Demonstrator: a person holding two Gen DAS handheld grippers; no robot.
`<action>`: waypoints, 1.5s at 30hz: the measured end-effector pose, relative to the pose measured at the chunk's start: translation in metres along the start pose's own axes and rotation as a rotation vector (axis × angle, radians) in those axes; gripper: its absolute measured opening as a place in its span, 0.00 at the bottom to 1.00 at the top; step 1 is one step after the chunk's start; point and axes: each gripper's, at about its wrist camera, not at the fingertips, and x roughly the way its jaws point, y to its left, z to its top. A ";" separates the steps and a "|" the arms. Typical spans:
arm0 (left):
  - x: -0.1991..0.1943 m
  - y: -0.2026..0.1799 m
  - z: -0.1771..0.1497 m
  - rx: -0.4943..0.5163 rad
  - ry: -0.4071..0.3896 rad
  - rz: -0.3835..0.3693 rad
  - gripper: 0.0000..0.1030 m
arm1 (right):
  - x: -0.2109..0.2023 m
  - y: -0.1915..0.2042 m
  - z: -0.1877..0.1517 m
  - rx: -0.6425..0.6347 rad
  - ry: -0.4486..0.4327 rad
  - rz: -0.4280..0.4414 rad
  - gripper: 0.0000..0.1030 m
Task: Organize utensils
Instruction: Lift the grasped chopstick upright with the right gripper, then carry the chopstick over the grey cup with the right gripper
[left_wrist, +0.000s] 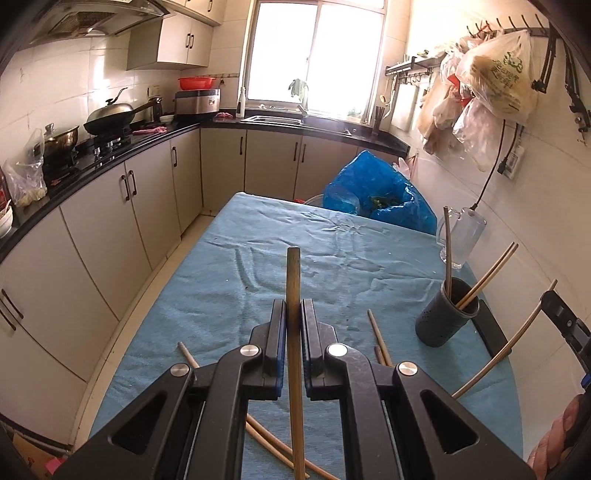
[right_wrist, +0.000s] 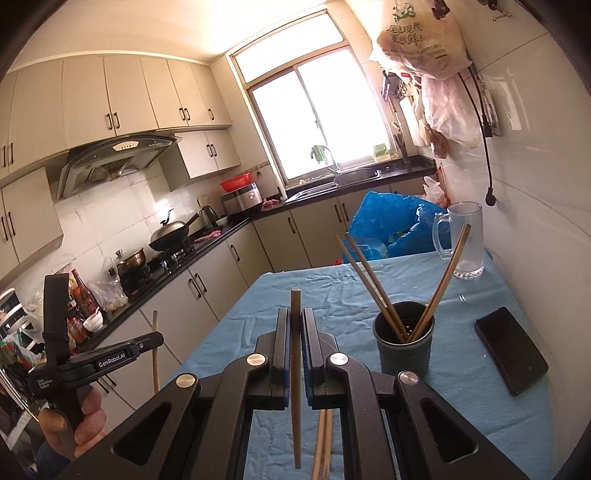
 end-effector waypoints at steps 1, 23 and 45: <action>0.000 -0.003 0.000 0.004 0.001 -0.001 0.07 | -0.001 -0.001 0.000 0.002 -0.002 -0.002 0.06; 0.005 -0.039 0.005 0.071 0.003 -0.015 0.07 | -0.026 -0.028 0.004 0.053 -0.051 -0.029 0.06; 0.018 -0.082 0.015 0.134 0.013 -0.042 0.07 | -0.041 -0.051 0.021 0.060 -0.091 -0.061 0.06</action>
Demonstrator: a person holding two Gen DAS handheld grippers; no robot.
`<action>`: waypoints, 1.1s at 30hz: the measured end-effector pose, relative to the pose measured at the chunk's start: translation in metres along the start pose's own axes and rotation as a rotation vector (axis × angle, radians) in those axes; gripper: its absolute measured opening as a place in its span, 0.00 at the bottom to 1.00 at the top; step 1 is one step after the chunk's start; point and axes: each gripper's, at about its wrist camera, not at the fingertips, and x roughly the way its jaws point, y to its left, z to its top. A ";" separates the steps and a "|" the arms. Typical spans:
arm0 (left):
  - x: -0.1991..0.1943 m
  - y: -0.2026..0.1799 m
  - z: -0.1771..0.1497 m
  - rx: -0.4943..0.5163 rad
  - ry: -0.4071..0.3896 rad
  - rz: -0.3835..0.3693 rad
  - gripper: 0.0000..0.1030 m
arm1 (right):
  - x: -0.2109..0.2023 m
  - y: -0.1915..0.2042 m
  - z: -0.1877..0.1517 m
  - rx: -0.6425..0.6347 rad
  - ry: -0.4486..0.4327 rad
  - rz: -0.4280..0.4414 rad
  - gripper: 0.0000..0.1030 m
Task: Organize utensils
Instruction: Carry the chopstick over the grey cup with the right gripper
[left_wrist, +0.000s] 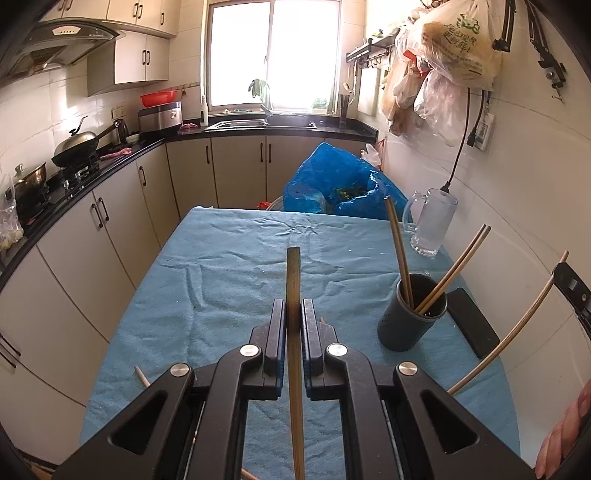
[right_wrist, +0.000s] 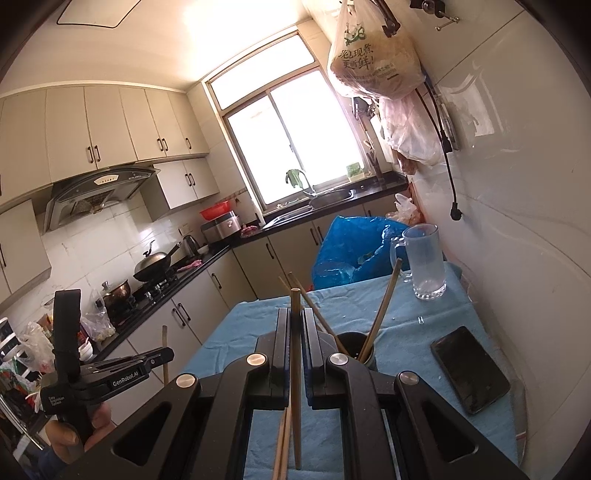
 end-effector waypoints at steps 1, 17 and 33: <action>0.000 -0.001 0.000 0.002 0.000 -0.001 0.07 | 0.000 -0.001 0.001 0.000 -0.002 -0.001 0.06; 0.015 -0.028 0.045 0.003 0.001 -0.086 0.07 | 0.013 -0.009 0.031 -0.014 -0.027 -0.030 0.06; 0.061 -0.090 0.148 -0.095 -0.174 -0.197 0.07 | 0.029 -0.023 0.087 -0.046 -0.147 -0.115 0.06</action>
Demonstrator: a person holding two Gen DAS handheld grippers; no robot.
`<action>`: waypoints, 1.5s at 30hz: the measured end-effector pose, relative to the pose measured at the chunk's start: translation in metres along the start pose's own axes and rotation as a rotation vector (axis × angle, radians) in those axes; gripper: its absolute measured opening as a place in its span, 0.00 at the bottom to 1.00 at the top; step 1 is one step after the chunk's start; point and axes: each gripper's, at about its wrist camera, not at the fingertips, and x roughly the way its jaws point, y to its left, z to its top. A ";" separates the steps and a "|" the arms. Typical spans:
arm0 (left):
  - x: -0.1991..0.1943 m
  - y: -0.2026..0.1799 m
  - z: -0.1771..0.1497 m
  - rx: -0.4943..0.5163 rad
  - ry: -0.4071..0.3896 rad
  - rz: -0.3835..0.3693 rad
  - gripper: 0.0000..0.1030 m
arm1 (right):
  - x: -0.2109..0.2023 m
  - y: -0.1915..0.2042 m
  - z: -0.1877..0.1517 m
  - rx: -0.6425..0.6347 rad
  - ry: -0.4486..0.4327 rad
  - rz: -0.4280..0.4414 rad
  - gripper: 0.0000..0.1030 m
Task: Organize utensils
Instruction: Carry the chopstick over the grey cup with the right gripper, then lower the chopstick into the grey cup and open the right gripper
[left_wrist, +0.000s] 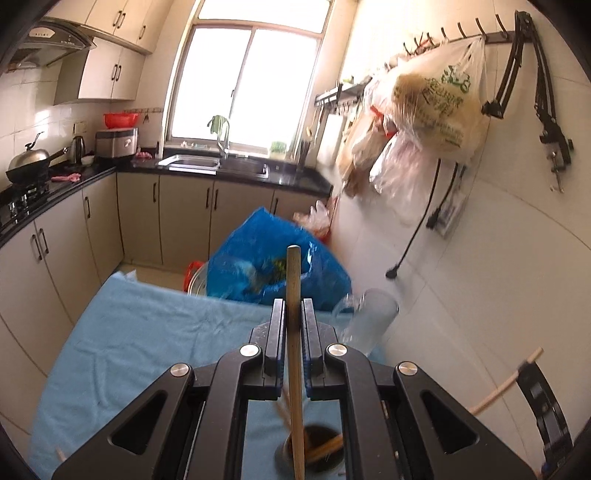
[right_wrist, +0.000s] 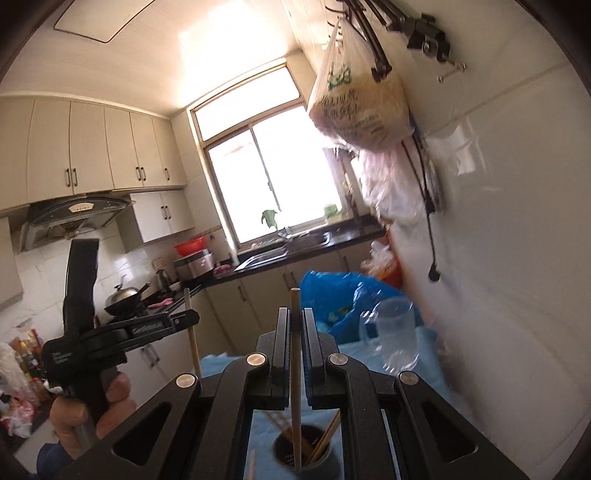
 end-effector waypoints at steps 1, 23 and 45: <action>0.006 -0.001 0.001 -0.003 -0.011 0.006 0.07 | 0.004 -0.001 0.001 -0.007 -0.006 -0.008 0.06; 0.063 0.013 -0.043 -0.012 0.063 0.041 0.26 | 0.049 -0.024 -0.032 0.023 0.127 -0.028 0.07; -0.028 0.079 -0.058 -0.124 0.113 0.070 0.85 | -0.032 -0.021 -0.030 0.072 0.004 -0.095 0.99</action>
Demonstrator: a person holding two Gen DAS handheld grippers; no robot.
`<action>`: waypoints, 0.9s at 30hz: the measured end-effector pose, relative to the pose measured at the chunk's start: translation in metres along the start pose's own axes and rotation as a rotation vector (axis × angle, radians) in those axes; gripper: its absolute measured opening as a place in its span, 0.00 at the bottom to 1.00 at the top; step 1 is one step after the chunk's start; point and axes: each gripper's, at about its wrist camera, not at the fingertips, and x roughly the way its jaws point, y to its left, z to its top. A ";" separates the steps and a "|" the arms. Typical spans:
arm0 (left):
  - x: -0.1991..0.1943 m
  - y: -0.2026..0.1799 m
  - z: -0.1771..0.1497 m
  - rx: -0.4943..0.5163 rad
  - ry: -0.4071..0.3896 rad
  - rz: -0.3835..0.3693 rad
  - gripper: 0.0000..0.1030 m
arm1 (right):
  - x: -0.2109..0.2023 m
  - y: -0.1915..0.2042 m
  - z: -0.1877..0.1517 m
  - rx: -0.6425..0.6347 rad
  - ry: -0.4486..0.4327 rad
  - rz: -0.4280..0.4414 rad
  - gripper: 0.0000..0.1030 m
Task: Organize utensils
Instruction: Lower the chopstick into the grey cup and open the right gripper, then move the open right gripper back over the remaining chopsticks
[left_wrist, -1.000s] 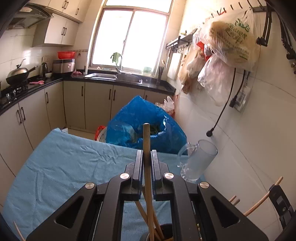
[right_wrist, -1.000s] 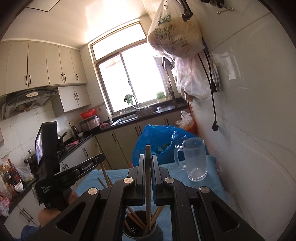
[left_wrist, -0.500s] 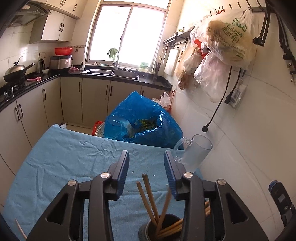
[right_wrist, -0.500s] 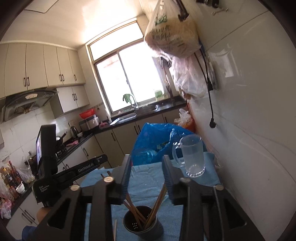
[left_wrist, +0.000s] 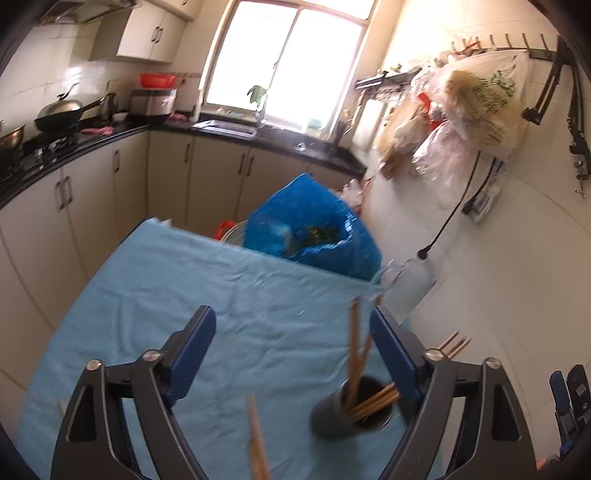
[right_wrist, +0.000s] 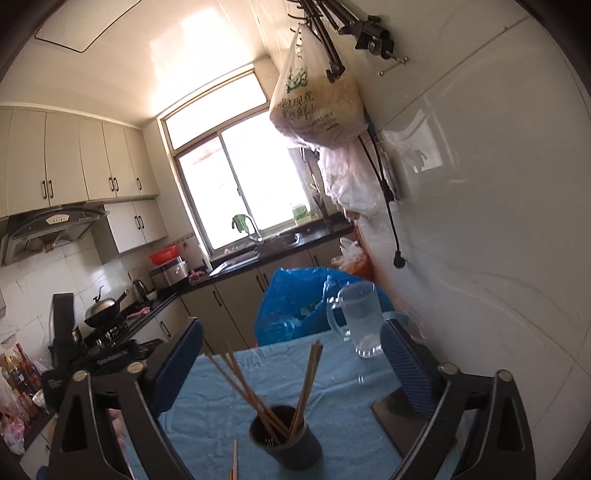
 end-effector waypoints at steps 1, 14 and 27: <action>-0.005 0.009 -0.005 -0.010 0.009 0.000 0.87 | -0.001 0.001 -0.005 -0.003 0.015 0.004 0.99; -0.042 0.176 -0.101 -0.201 0.261 0.189 0.87 | 0.010 0.034 -0.077 -0.066 0.224 0.086 1.00; 0.001 0.267 -0.144 -0.395 0.439 0.313 0.60 | 0.019 0.084 -0.118 -0.179 0.328 0.166 1.00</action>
